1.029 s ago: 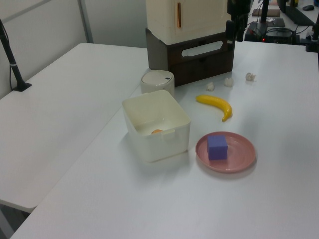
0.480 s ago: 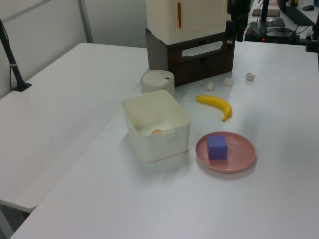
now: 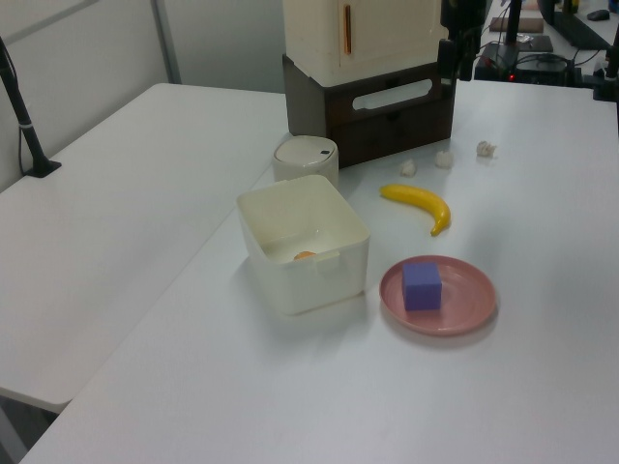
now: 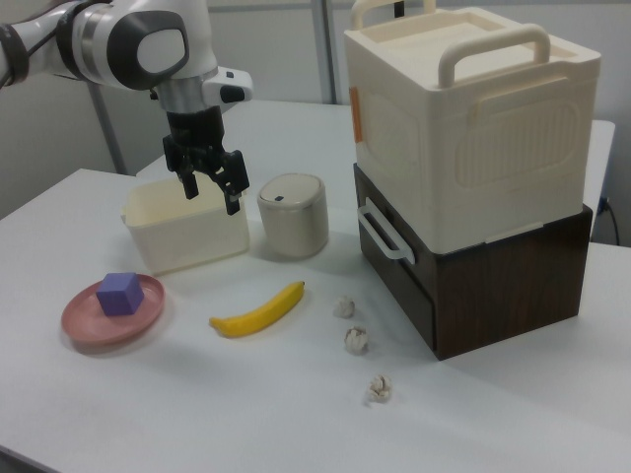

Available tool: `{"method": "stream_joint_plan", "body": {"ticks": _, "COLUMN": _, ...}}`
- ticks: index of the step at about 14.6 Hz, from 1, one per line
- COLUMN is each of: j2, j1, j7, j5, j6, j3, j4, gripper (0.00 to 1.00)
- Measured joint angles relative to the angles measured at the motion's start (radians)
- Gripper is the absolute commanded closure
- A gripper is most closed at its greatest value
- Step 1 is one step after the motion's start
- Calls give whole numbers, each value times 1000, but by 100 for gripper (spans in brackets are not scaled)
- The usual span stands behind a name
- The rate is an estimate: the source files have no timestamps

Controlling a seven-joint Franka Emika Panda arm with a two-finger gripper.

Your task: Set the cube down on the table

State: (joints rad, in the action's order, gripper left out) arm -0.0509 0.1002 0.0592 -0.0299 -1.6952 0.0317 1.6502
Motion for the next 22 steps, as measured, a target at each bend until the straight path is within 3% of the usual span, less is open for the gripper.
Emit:
{"method": "stream_joint_plan", "body": {"ticks": 15, "j2": 0, "j1": -19, "j7": 0, "j5": 0, "j6": 8, "j3": 3, "j4": 11, "gripper": 0}}
{"method": "stream_joint_plan", "body": {"ticks": 19, "j2": -2, "j1": -43, "j7": 0, "j5": 0, "j6": 15, "j3": 3, "j4": 25, "gripper": 0}}
{"method": "stream_joint_plan", "body": {"ticks": 22, "j2": -9, "j1": -103, "j7": 0, "j5": 0, "j6": 15, "j3": 5, "j4": 39, "gripper": 0}}
